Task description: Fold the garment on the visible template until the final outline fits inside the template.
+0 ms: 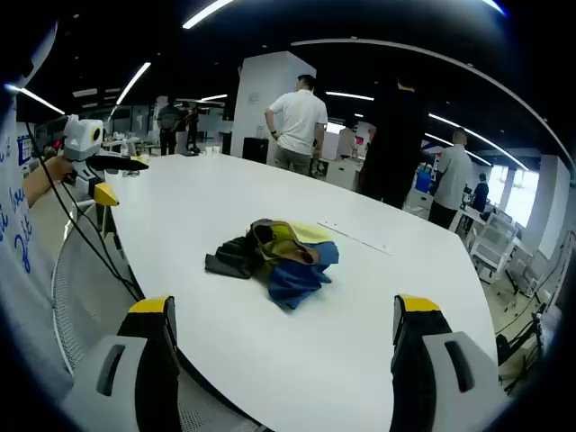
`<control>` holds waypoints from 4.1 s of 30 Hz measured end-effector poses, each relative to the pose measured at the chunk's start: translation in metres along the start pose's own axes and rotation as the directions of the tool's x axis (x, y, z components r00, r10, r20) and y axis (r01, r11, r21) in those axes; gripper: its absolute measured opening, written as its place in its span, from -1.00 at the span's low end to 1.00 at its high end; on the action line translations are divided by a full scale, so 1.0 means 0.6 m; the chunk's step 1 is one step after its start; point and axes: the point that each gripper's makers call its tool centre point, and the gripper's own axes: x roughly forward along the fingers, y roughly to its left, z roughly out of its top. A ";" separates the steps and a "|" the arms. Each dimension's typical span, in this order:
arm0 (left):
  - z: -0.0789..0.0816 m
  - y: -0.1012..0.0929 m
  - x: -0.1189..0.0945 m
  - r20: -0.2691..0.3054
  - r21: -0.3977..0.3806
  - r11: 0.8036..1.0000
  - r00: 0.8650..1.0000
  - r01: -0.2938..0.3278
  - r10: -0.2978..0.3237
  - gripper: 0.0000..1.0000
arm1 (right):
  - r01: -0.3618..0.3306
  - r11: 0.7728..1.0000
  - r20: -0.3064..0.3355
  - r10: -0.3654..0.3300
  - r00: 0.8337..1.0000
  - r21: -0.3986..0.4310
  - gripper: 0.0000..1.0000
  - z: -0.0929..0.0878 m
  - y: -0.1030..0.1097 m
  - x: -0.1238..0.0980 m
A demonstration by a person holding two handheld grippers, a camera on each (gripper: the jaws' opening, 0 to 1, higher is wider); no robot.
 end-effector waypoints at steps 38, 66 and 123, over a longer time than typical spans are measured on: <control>0.003 0.002 -0.002 0.023 -0.019 1.000 1.000 0.008 -0.008 0.99 | -0.003 1.000 -0.009 0.002 1.000 -0.005 0.99 0.001 0.007 0.001; 0.003 -0.008 0.005 -0.001 0.007 1.000 1.000 0.029 -0.029 0.94 | -0.023 1.000 -0.018 0.023 1.000 -0.010 0.90 0.006 0.008 0.009; 0.047 -0.029 0.201 -0.048 0.389 0.895 0.975 0.219 -0.217 -0.27 | -0.025 0.998 -0.045 0.023 0.999 -0.051 0.18 -0.023 -0.033 0.072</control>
